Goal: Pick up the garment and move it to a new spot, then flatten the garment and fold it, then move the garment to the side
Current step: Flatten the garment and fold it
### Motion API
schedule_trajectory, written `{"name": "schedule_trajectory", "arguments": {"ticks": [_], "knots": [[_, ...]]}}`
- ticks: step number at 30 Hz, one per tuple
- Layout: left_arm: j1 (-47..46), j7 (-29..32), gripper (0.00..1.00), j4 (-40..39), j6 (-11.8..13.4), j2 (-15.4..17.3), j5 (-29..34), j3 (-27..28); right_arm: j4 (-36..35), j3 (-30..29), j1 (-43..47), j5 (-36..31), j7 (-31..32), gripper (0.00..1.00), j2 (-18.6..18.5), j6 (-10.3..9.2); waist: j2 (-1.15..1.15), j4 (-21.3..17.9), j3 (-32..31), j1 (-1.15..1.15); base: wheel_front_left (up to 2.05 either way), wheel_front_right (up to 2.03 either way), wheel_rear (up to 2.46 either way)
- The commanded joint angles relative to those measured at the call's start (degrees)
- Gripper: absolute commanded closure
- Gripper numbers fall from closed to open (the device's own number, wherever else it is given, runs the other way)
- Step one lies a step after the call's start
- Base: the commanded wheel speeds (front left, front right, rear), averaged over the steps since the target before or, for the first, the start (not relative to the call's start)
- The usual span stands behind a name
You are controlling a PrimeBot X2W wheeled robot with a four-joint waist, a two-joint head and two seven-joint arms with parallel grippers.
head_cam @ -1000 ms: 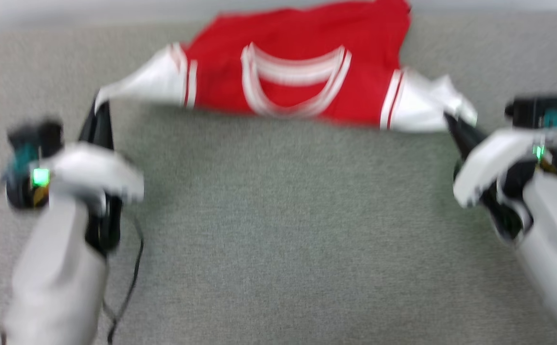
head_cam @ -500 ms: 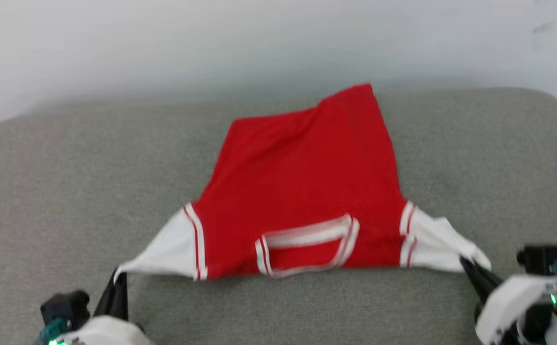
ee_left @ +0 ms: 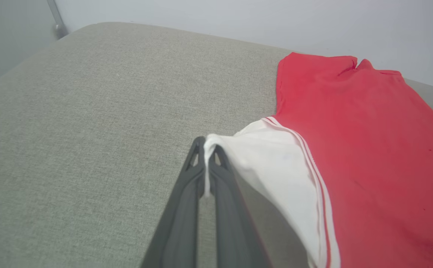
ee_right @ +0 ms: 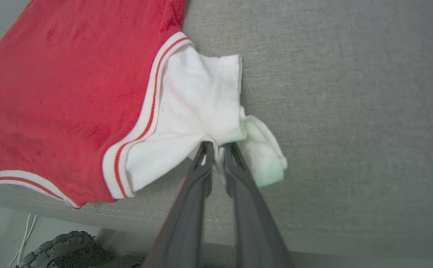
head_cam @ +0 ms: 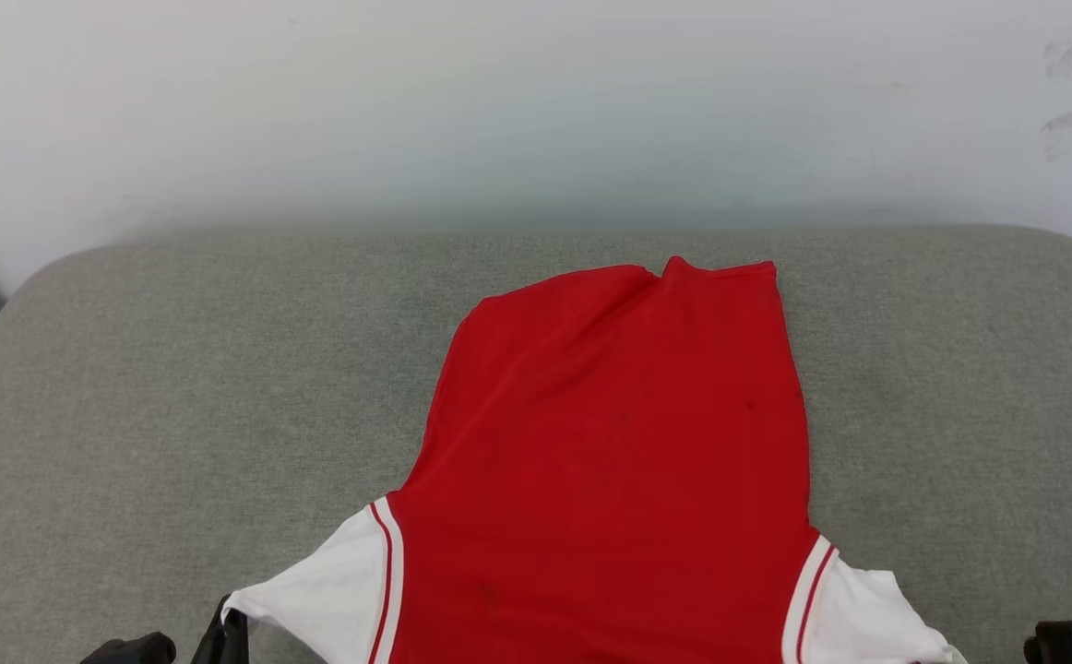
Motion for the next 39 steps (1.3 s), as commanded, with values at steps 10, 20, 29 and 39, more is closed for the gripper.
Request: {"name": "schedule_trajectory", "arguments": {"ticks": [10,20,29,39], "knots": [[-3.5,-0.8,1.0,-6.1,0.8,0.4,3.3,-1.6,-4.3,-6.7,-14.8,-4.4,-5.1,0.0,4.5,-0.02,0.0,1.6,4.6,0.02,0.0,0.0,0.0],[-13.3,-3.0,1.0,-9.5,-1.3,-1.4,6.6,-5.3,17.2,-9.8,-47.0,-1.5,-0.5,0.0,-3.4,-0.01,0.0,8.7,18.2,0.02,0.0,0.0,0.0],[-20.5,-6.3,1.0,-9.9,-3.3,-4.5,8.0,-8.2,30.0,-5.4,-67.7,-3.3,17.8,0.0,-11.5,-0.02,0.0,14.7,28.4,0.02,0.0,0.0,0.0],[-25.2,-9.0,1.0,-7.9,-5.5,-6.7,8.1,-9.9,38.4,-7.9,-75.2,-8.6,25.8,0.0,-9.8,-0.01,0.0,18.5,33.9,0.02,0.0,0.0,0.0]]}}
